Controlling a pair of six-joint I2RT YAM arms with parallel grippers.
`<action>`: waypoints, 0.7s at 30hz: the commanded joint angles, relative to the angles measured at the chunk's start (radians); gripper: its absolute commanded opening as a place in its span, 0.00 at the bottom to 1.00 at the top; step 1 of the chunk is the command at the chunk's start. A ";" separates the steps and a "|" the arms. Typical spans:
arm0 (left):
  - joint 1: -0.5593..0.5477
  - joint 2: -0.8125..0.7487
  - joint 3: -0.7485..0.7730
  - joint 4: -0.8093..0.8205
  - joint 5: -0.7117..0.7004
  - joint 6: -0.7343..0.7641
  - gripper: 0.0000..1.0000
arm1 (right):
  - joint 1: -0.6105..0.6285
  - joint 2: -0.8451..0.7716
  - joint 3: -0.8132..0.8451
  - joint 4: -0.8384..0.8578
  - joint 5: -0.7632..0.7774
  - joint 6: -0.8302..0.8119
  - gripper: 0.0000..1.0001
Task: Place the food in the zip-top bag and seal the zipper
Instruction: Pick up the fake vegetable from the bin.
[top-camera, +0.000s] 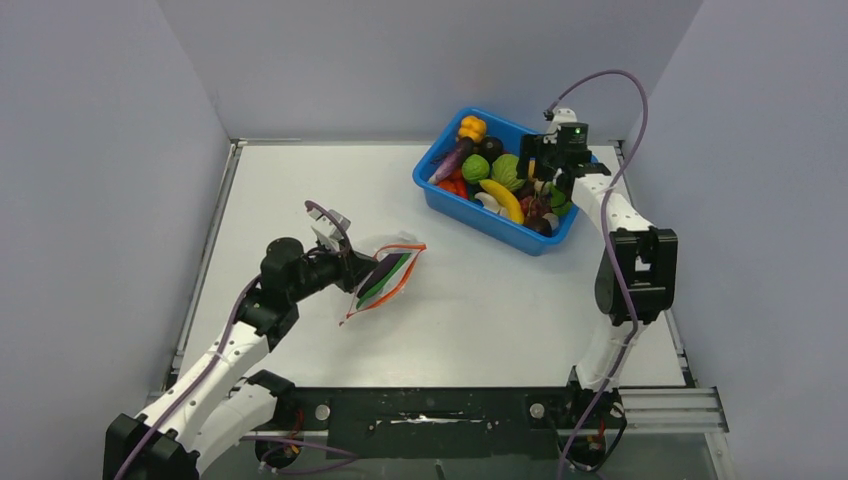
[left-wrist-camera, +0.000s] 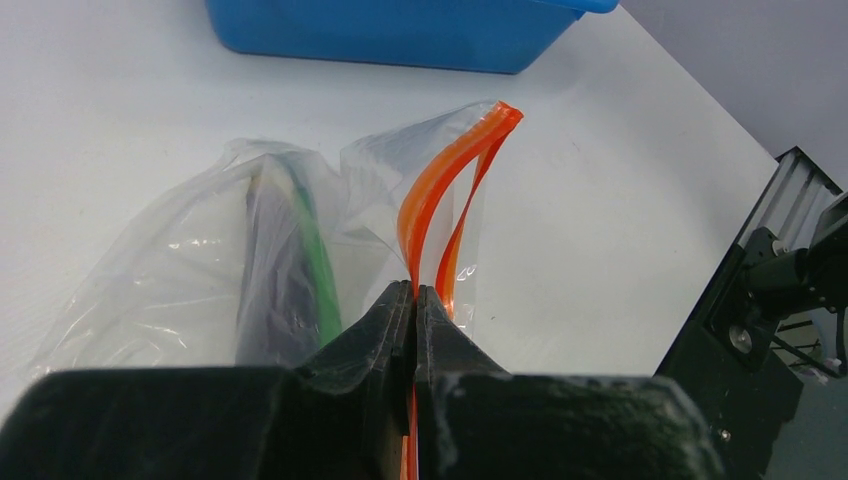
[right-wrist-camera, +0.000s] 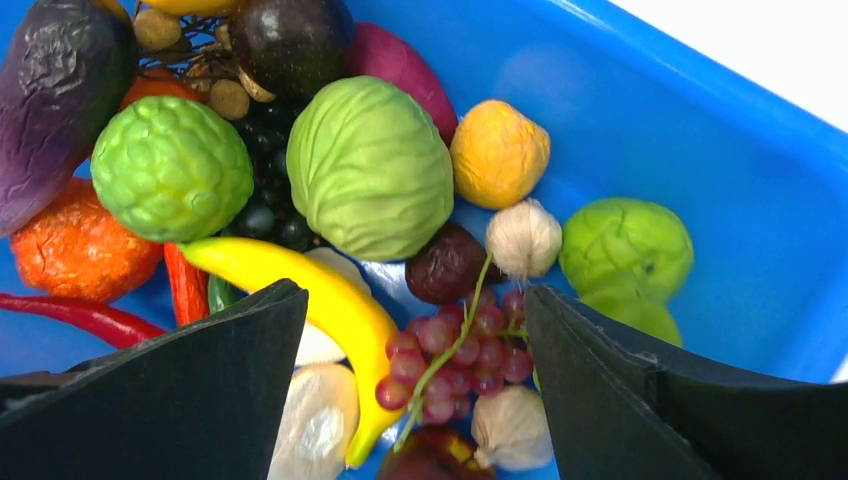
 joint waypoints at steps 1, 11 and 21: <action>0.006 -0.026 0.003 0.061 0.038 0.017 0.00 | 0.001 0.066 0.118 0.080 -0.027 -0.027 0.83; 0.006 -0.050 -0.007 0.065 0.038 0.020 0.00 | 0.002 0.161 0.151 0.128 -0.121 -0.062 0.82; 0.006 -0.066 -0.010 0.045 0.027 0.026 0.00 | 0.009 0.229 0.153 0.191 -0.134 -0.096 0.87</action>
